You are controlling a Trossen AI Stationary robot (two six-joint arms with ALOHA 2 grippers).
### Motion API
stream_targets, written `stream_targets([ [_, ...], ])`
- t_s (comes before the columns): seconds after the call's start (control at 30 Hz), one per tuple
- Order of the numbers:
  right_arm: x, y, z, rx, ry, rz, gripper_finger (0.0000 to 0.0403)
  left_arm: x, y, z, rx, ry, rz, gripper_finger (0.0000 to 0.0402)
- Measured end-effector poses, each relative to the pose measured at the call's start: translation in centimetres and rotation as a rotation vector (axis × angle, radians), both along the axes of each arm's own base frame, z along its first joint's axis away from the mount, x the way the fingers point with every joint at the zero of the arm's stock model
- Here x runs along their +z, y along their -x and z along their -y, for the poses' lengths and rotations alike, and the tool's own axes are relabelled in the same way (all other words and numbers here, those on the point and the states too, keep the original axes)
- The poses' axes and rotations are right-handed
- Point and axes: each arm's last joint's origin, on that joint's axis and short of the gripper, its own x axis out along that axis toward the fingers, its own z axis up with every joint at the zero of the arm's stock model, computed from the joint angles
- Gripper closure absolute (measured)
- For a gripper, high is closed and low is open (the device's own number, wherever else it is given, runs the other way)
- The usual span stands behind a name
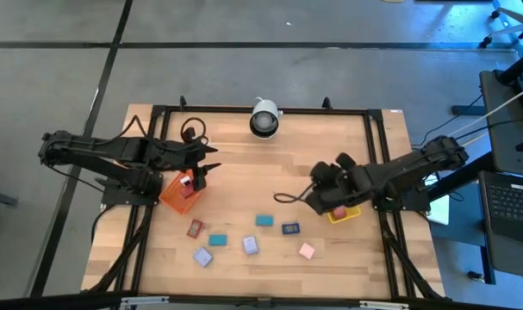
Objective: Pick & Place Office items
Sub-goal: Put the green charger adapter into the yellow basket
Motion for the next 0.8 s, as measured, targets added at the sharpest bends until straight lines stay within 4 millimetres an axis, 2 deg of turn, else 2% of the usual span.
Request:
stream_targets([
  [0.33, -5.2, 3.7, -2.7, -0.115, -0.156, -0.177, 0.0249, 0.3, 0.5, 0.0, -0.003, 0.019, 0.021, 0.0203],
  [0.6, -5.4, 5.2, -5.2, -0.146, -0.232, -0.154, 0.025, 0.8, 1.2, -0.1, -0.008, 0.024, 0.055, 0.0206],
  [0.8, -5.6, 5.5, -5.8, -0.156, -0.216, -0.098, 0.025, 0.9, 1.4, -0.1, -0.011, 0.033, 0.064, 0.0207],
])
